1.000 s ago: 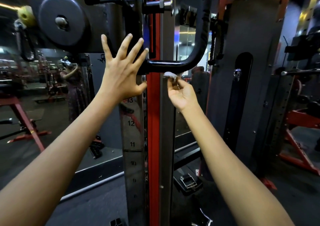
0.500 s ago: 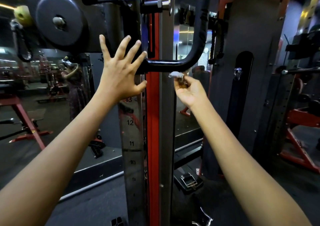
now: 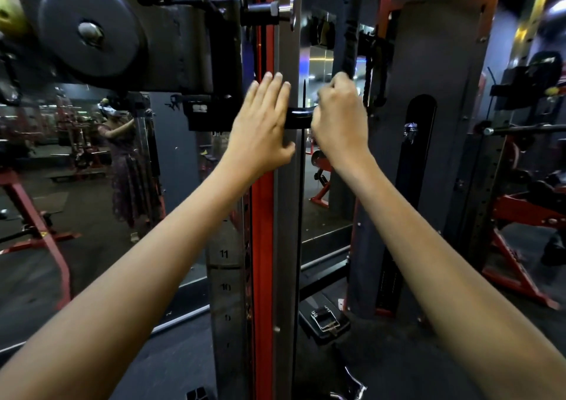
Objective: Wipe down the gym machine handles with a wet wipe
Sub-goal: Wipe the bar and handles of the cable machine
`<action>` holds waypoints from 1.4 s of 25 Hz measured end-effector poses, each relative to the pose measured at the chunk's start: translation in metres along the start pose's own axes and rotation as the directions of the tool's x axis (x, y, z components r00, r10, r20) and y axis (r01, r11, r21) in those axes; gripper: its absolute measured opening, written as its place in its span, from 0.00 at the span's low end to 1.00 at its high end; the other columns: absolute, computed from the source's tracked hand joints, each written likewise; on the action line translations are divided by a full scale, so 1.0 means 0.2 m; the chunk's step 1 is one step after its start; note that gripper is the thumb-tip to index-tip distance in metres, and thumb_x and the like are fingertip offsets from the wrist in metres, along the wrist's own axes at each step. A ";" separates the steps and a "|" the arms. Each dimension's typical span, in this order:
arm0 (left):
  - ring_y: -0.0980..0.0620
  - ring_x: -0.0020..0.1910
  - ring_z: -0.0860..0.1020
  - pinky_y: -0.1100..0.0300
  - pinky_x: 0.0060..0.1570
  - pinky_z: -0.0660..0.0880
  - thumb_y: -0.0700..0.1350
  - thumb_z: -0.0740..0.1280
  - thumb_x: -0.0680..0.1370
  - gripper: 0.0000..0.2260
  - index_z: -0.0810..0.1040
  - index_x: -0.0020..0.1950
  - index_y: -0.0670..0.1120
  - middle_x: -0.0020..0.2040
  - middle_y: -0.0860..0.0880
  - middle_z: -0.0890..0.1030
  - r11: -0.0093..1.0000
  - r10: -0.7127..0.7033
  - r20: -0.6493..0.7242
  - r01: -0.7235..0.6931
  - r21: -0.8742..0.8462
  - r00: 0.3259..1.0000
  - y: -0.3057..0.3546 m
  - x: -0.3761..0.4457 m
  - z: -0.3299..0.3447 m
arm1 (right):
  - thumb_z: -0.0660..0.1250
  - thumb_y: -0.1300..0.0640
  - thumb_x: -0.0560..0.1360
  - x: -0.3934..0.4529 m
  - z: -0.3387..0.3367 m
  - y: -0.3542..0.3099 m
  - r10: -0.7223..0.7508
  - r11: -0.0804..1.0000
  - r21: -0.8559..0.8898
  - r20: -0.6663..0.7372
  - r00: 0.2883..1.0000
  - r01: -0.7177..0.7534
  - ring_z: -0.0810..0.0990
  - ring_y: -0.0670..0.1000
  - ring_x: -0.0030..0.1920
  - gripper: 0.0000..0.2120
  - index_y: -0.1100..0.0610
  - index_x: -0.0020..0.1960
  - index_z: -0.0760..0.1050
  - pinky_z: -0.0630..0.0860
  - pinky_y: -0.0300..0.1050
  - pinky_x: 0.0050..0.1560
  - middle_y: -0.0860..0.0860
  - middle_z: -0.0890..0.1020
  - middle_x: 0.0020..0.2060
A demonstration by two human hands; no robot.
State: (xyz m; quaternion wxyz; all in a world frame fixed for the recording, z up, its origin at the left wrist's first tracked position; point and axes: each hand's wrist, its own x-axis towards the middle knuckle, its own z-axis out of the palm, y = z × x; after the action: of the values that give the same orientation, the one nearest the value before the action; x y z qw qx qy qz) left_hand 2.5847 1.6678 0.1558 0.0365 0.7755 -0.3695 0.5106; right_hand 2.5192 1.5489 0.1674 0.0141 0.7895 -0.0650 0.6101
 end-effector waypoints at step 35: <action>0.39 0.60 0.70 0.55 0.65 0.63 0.37 0.66 0.67 0.46 0.38 0.75 0.35 0.58 0.37 0.73 0.876 -0.114 0.246 0.214 -0.432 0.963 0.03 0.05 -0.05 | 0.64 0.62 0.76 0.09 -0.08 -0.02 -0.230 0.972 0.146 0.416 0.880 0.185 0.76 0.57 0.44 0.09 0.65 0.52 0.80 0.73 0.49 0.44 0.58 0.75 0.43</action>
State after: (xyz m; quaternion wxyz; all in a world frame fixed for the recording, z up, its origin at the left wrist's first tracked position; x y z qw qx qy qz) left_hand 2.5757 1.6633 0.1669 0.2205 0.8241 -0.4131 0.3187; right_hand 2.5078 1.5536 0.1890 0.0247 0.9067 0.0497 0.4182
